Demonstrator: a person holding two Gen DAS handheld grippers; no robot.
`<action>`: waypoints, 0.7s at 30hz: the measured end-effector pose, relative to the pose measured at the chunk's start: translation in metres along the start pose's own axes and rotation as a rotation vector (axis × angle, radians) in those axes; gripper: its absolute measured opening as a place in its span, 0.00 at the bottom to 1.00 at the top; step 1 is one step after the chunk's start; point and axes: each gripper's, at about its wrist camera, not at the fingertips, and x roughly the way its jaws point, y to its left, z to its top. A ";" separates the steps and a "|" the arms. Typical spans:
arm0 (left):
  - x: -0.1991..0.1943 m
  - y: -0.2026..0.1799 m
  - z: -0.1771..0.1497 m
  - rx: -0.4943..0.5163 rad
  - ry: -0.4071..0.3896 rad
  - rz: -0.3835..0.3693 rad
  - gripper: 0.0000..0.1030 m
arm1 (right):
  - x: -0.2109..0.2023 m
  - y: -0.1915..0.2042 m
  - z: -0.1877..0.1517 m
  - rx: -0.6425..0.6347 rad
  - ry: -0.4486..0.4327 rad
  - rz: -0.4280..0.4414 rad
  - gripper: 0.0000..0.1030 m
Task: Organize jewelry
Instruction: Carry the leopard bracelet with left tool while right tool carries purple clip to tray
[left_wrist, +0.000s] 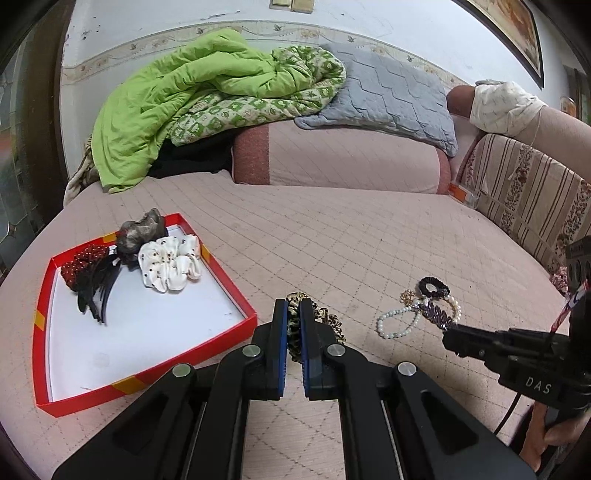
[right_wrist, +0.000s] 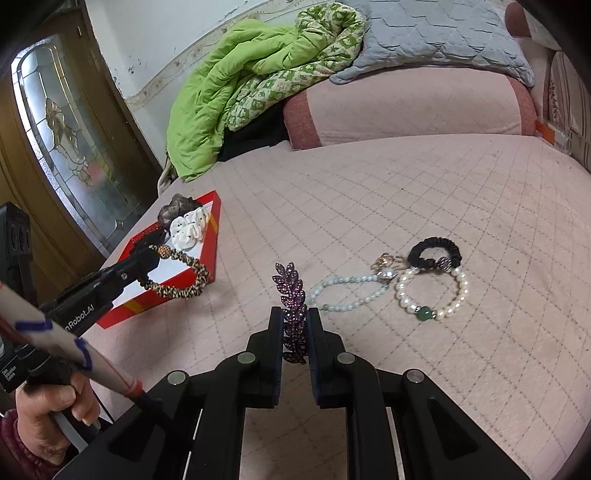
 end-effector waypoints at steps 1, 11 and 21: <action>-0.002 0.002 0.000 -0.003 -0.004 0.001 0.06 | 0.000 0.003 0.000 -0.002 0.000 -0.001 0.13; -0.022 0.036 0.002 -0.074 -0.040 0.021 0.06 | 0.005 0.041 0.005 -0.034 0.017 0.030 0.13; -0.038 0.073 0.002 -0.149 -0.062 0.050 0.06 | 0.013 0.085 0.011 -0.094 0.034 0.061 0.13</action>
